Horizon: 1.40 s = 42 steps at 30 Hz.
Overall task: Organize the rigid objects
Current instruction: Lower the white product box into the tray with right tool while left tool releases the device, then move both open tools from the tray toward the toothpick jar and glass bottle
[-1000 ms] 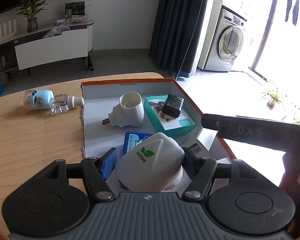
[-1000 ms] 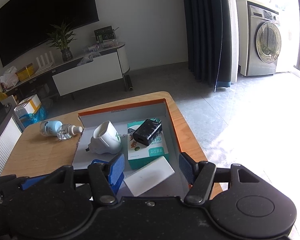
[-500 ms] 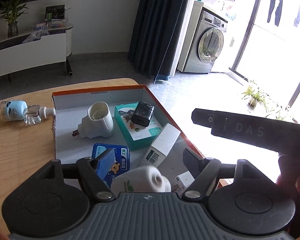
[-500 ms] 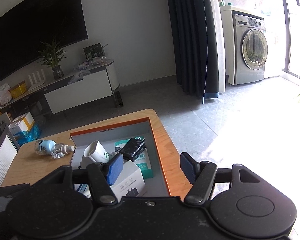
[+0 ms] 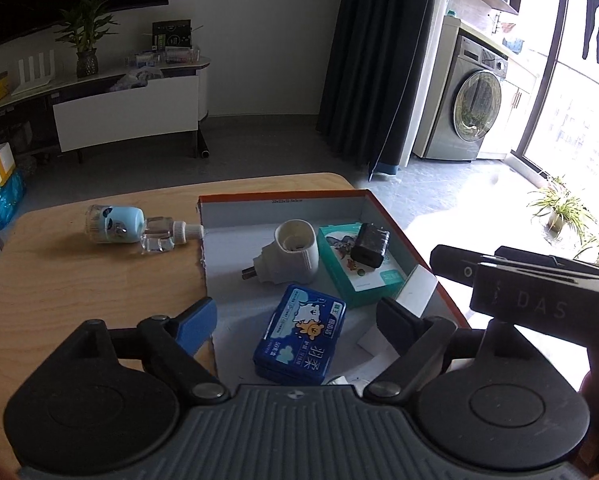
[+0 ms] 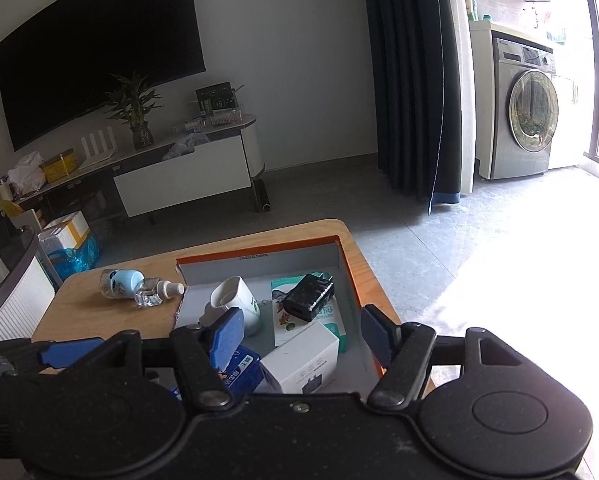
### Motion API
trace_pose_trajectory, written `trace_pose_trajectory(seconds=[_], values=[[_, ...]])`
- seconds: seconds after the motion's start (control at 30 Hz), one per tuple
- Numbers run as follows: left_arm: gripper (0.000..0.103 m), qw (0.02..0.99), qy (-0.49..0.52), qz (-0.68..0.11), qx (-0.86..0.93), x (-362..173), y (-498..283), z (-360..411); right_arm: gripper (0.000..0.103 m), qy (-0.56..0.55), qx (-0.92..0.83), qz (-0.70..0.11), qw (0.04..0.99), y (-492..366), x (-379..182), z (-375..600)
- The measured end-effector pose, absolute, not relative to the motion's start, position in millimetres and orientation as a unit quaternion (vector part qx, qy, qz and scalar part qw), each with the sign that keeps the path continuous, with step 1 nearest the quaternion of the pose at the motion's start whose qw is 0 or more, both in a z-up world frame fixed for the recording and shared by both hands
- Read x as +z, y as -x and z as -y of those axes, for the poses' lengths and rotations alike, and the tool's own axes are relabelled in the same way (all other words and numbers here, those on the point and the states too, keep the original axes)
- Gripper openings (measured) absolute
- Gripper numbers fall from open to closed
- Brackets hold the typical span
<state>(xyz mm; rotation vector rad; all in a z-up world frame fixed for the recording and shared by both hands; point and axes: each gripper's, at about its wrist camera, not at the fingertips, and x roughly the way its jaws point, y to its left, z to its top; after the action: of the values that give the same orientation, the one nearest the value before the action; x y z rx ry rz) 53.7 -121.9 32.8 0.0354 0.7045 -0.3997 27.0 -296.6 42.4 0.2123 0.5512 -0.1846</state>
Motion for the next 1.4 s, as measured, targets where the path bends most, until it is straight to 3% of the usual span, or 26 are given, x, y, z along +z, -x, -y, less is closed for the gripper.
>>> trace_pose_trajectory(seconds=[0.3,1.4], values=[[0.095,0.928,-0.009,-0.342,-0.145,38.1,-53.2,84.0,0.086,-0.096,-0.06,-0.277,0.954,-37.2,46.9,266.4],[0.095,0.939,0.034,-0.335,-0.075,43.3,-72.6,0.2,0.086,-0.045,0.016,-0.306,0.951,-75.4,48.6,179.5]])
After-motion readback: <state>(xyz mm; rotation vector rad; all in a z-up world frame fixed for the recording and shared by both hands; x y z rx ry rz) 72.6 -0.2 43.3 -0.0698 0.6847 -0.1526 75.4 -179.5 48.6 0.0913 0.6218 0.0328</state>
